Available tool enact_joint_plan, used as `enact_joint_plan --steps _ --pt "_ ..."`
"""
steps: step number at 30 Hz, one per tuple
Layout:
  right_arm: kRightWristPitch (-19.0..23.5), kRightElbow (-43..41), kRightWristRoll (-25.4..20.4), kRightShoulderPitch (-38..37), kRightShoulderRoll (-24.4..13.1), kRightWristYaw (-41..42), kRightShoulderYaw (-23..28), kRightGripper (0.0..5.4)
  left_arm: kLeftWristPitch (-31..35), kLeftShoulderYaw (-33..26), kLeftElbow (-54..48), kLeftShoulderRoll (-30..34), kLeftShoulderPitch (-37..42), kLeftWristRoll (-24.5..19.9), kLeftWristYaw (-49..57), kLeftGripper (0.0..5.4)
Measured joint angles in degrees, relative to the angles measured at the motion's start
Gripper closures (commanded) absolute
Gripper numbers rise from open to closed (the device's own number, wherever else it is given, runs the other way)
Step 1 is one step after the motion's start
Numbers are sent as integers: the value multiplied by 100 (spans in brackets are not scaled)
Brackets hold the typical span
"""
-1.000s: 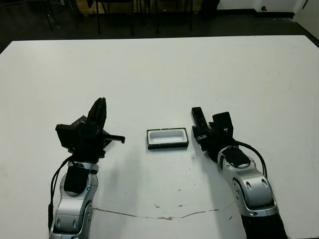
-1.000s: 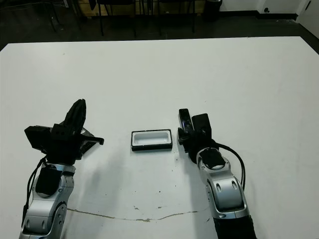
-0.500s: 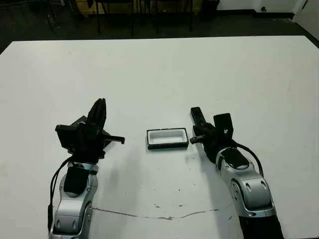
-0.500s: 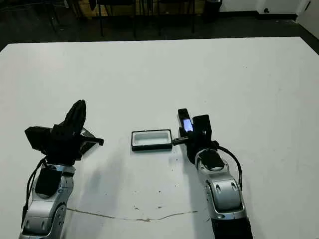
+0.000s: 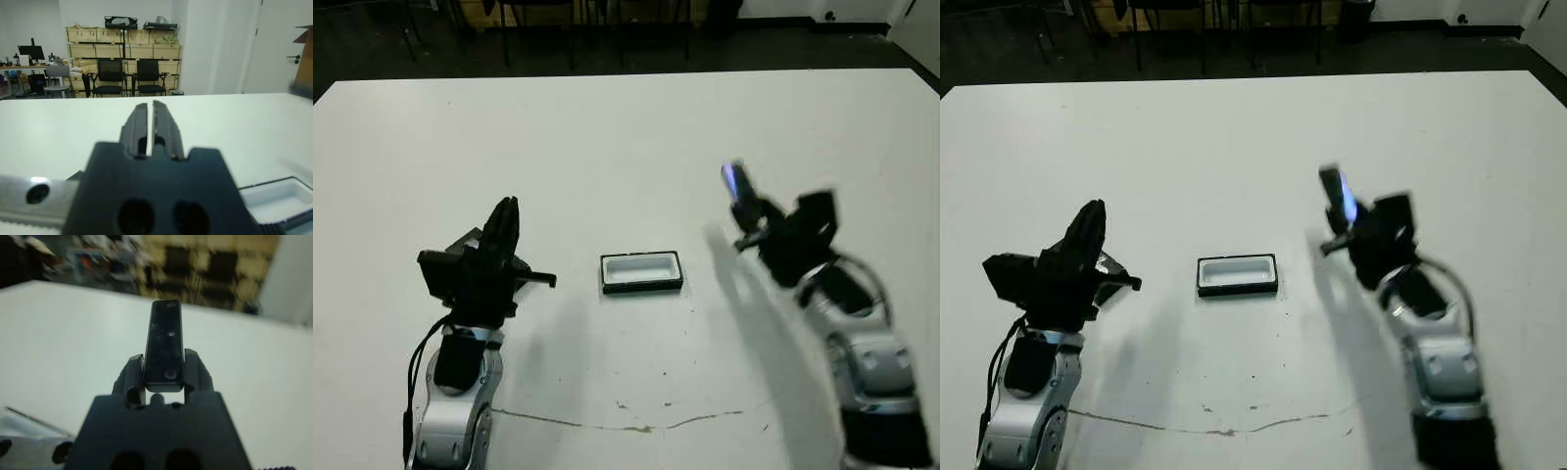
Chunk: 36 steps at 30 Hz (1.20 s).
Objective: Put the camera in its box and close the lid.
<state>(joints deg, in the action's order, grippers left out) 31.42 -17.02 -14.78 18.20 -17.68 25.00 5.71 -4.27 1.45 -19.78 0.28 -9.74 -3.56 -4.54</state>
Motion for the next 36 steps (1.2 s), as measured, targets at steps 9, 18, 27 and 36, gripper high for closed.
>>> enact_joint_plan --steps 9,18,27,36 --pt "-32 1513 -590 1529 -1119 2608 -688 480 -41 -32 -114 1 -145 124 67 540" --pt "-585 2403 31 2517 -1414 4210 -1920 480 -43 -102 -172 7 -203 138 102 540" --pt "-810 2730 520 2889 -1398 5048 -2665 480 -39 -115 -166 5 -178 135 101 540" --pt "-630 3139 634 3074 -1382 5607 -2913 480 -38 -64 -167 4 -176 137 102 540"
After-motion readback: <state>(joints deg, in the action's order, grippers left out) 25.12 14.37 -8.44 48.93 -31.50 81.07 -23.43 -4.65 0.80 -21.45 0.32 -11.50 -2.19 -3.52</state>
